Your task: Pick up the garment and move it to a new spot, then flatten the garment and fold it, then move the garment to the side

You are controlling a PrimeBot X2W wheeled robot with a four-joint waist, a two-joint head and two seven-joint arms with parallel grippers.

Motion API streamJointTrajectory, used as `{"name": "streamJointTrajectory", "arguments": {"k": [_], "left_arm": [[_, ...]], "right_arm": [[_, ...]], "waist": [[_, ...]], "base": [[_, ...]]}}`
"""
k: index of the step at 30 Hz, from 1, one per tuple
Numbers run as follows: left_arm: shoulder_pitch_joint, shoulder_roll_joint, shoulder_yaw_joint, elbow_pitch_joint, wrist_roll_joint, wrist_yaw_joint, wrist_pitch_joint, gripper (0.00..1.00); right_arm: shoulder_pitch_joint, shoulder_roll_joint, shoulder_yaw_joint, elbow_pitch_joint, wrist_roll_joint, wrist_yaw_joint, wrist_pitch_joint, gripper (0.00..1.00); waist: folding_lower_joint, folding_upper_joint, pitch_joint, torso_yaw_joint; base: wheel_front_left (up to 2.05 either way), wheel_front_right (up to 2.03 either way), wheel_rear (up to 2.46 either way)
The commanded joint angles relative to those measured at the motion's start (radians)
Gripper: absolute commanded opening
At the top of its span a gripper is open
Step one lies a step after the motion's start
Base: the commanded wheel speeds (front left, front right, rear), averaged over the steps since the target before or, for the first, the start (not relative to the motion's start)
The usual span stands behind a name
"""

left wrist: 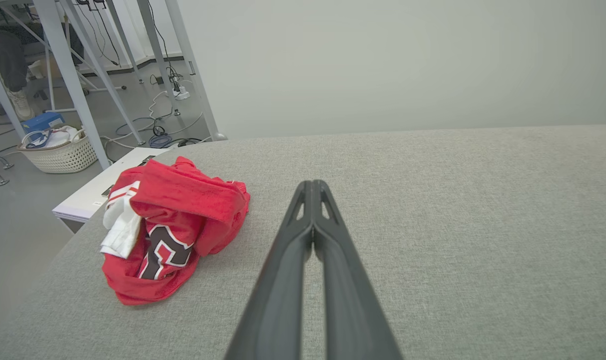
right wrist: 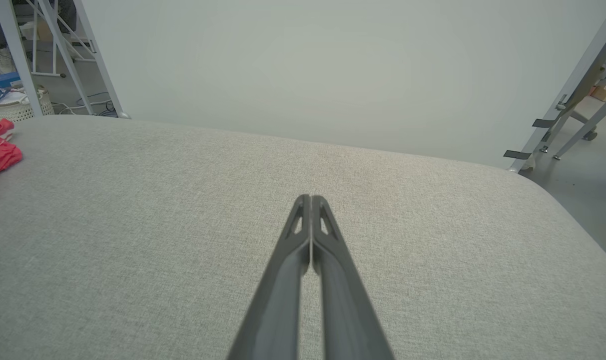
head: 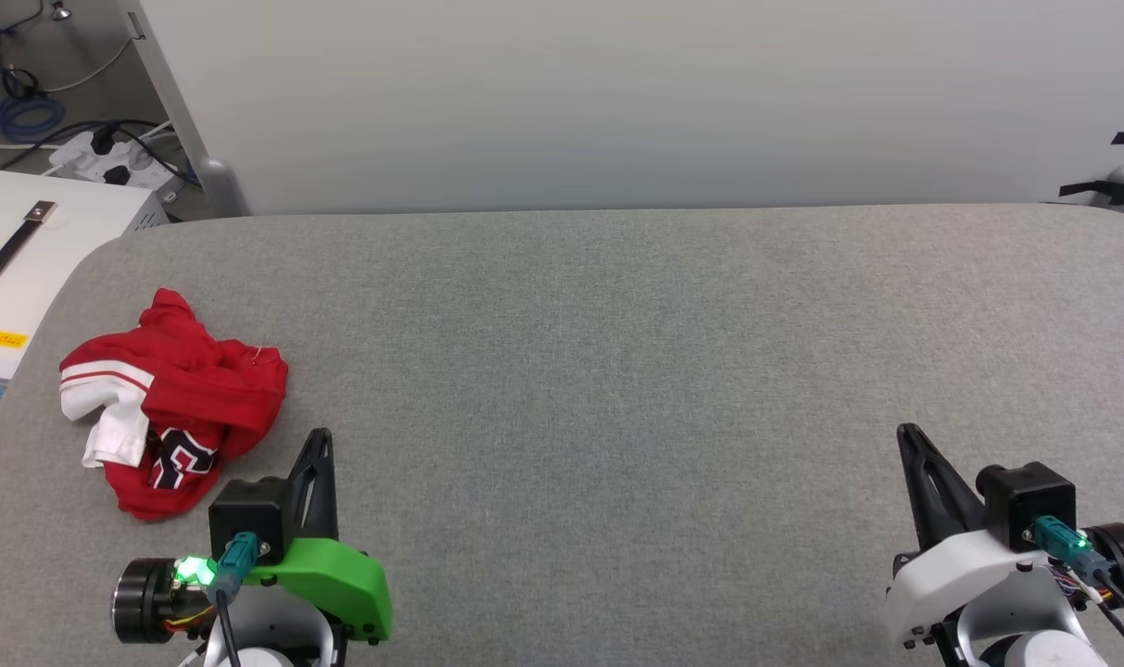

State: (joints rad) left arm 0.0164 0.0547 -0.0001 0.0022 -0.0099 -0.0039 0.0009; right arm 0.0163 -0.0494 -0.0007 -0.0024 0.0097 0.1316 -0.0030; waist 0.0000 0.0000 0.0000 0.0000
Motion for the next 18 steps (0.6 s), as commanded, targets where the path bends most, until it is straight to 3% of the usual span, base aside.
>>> {"name": "streamJointTrajectory", "arguments": {"k": [1, 18], "left_arm": [[-0.016, -0.005, 0.000, -0.002, 0.010, 0.004, -0.001, 0.00], [-0.016, -0.005, 0.000, -0.002, 0.010, 0.004, -0.001, 0.00]], "right_arm": [[-0.016, -0.001, 0.001, 0.002, -0.010, -0.001, 0.003, 0.00], [-0.016, -0.001, 0.001, 0.002, -0.010, -0.001, 0.003, 0.00]], "waist": [[0.0000, 0.0000, 0.000, 0.000], [0.0000, 0.0000, 0.000, 0.000]], "base": [[0.00, 0.00, 0.00], [0.00, 0.00, 0.00]]}}
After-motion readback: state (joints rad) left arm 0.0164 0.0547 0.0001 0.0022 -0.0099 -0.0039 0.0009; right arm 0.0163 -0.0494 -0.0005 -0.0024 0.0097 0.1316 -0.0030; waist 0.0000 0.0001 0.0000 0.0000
